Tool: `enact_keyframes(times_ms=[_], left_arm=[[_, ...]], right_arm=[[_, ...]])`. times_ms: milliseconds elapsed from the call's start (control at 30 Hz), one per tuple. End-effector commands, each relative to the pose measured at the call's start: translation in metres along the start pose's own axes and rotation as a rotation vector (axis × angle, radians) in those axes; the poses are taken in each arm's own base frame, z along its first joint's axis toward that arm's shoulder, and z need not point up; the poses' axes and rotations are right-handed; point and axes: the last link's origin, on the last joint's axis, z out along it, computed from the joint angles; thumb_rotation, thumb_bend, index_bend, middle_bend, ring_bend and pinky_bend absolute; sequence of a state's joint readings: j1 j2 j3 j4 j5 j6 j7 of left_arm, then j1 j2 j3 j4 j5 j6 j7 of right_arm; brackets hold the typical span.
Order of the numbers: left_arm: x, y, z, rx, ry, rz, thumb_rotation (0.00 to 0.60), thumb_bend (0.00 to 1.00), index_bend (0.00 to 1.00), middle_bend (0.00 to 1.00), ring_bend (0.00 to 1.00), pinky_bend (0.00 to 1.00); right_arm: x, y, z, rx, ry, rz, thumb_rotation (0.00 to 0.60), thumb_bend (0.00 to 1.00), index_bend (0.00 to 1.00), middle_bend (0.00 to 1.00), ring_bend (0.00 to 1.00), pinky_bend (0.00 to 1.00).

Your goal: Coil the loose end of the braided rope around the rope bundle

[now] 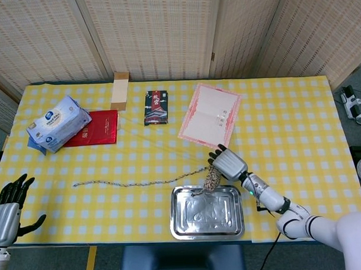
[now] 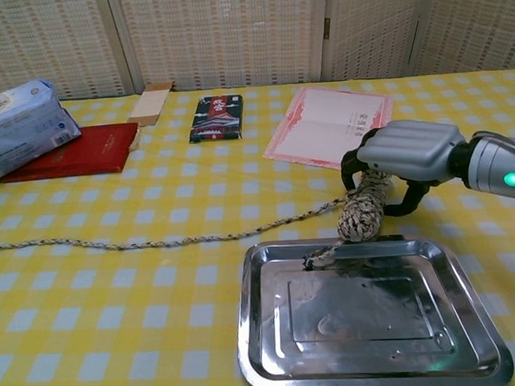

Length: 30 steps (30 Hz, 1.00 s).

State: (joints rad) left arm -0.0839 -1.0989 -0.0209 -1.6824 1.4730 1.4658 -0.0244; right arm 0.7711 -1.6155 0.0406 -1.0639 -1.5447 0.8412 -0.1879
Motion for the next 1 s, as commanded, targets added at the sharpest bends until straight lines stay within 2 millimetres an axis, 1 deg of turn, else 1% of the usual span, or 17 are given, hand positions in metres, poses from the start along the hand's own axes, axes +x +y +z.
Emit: enact_keyframes(times_ms=[33, 200, 333, 400, 500, 567, 633, 667, 767, 800, 900, 1000], left_arm=[[0.000, 0.000, 0.000, 0.000, 0.000, 0.000, 0.600, 0.27, 0.11, 0.00, 0.00, 0.00], [0.001, -0.001, 0.002, 0.000, -0.001, 0.001, 0.600, 0.27, 0.11, 0.00, 0.00, 0.00], [0.002, -0.002, 0.005, -0.003, -0.001, -0.001, 0.600, 0.27, 0.11, 0.00, 0.00, 0.00], [0.002, 0.000, 0.008, -0.012, -0.002, -0.006, 0.600, 0.27, 0.11, 0.00, 0.00, 0.00], [0.004, 0.003, 0.014, -0.036, 0.004, -0.010, 0.600, 0.27, 0.12, 0.00, 0.00, 0.00], [0.006, 0.006, 0.020, -0.059, 0.014, -0.005, 0.600, 0.27, 0.12, 0.00, 0.00, 0.00], [0.008, 0.011, 0.025, -0.084, 0.023, -0.003, 0.600, 0.27, 0.14, 0.00, 0.00, 0.00], [0.009, 0.014, 0.030, -0.104, 0.028, -0.002, 0.600, 0.27, 0.16, 0.00, 0.00, 0.00], [0.008, 0.025, 0.041, -0.162, 0.032, 0.008, 0.600, 0.27, 0.22, 0.03, 0.02, 0.06], [0.006, 0.030, 0.046, -0.193, 0.023, 0.016, 0.600, 0.27, 0.26, 0.05, 0.03, 0.08], [-0.001, 0.044, 0.064, -0.266, -0.021, 0.046, 0.600, 0.27, 0.35, 0.09, 0.06, 0.08], [-0.011, 0.059, 0.086, -0.313, -0.054, 0.075, 0.600, 0.27, 0.40, 0.12, 0.08, 0.08]], right_arm=[[0.000, -0.001, 0.003, 0.004, 0.002, -0.006, 0.600, 0.34, 0.45, 0.32, 0.35, 0.22], [-0.002, -0.004, 0.009, 0.006, -0.002, -0.007, 0.600, 0.34, 0.53, 0.39, 0.42, 0.28], [-0.002, -0.005, 0.012, 0.002, 0.001, -0.008, 0.600, 0.37, 0.59, 0.43, 0.47, 0.34], [-0.002, -0.006, 0.014, 0.002, 0.004, -0.008, 0.600, 0.40, 0.61, 0.45, 0.49, 0.37], [-0.001, -0.007, 0.015, 0.003, 0.016, -0.012, 0.600, 0.48, 0.68, 0.51, 0.58, 0.45], [0.001, -0.004, 0.013, 0.001, 0.025, -0.010, 0.600, 0.52, 0.71, 0.54, 0.61, 0.49], [0.004, 0.000, 0.010, -0.005, 0.035, -0.007, 0.600, 0.54, 0.73, 0.55, 0.62, 0.50], [0.006, 0.003, 0.008, -0.011, 0.040, -0.003, 0.600, 0.55, 0.74, 0.56, 0.62, 0.51], [0.012, 0.009, 0.003, -0.024, 0.050, 0.013, 0.600, 0.57, 0.75, 0.56, 0.63, 0.51], [0.015, 0.011, 0.002, -0.028, 0.055, 0.018, 0.600, 0.57, 0.75, 0.56, 0.64, 0.51], [0.023, 0.015, -0.002, -0.038, 0.068, 0.025, 0.600, 0.57, 0.75, 0.56, 0.64, 0.51], [0.027, 0.019, -0.005, -0.049, 0.070, 0.029, 0.600, 0.57, 0.75, 0.56, 0.64, 0.51]])
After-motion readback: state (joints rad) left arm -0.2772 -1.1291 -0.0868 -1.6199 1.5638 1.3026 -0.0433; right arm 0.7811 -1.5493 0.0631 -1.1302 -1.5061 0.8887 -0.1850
